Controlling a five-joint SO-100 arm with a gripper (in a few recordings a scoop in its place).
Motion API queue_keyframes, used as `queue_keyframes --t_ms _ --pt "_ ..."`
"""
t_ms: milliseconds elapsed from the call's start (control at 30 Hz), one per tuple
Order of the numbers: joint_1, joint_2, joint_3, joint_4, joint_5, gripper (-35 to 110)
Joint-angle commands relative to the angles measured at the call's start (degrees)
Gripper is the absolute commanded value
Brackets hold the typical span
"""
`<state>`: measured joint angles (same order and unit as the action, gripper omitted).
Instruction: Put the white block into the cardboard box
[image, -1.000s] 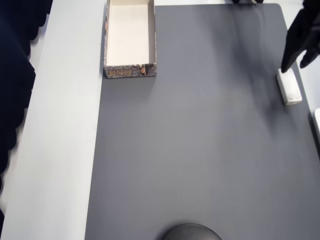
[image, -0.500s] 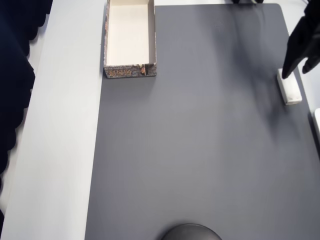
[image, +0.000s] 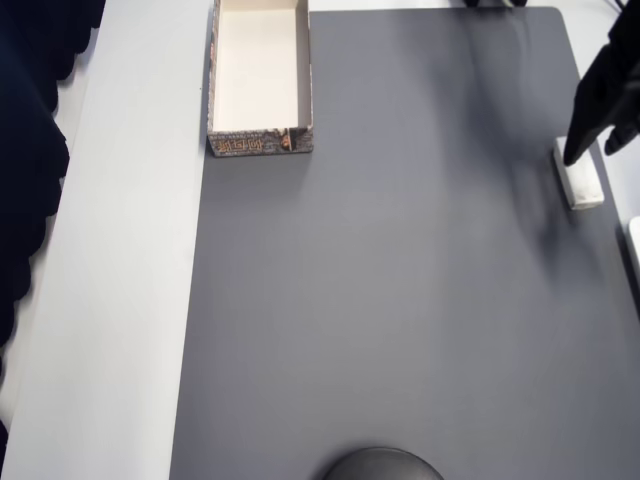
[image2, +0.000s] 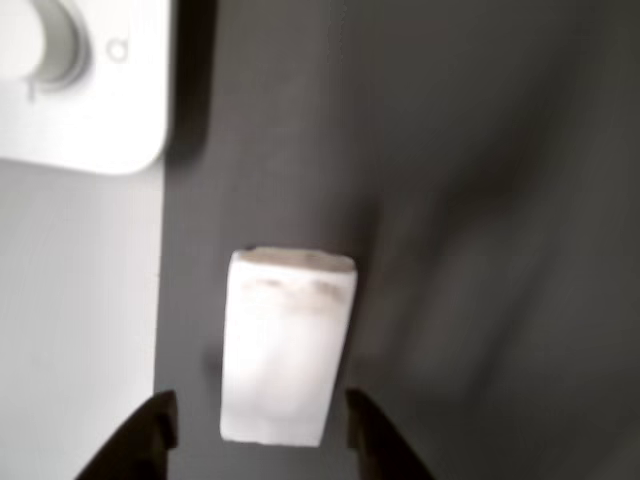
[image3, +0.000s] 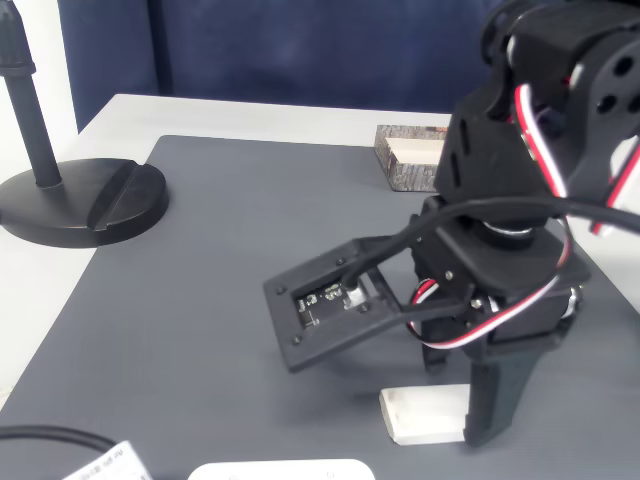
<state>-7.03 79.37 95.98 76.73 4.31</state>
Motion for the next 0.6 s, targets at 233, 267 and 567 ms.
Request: queue_keyframes --t_ms 233,267,567 --pt "0.7 -0.97 -3.96 -1.58 0.62 25" --pt "0.79 -0.97 -3.96 -1.67 0.62 25" --pt "1.49 -2.37 -3.96 -2.81 0.62 25"
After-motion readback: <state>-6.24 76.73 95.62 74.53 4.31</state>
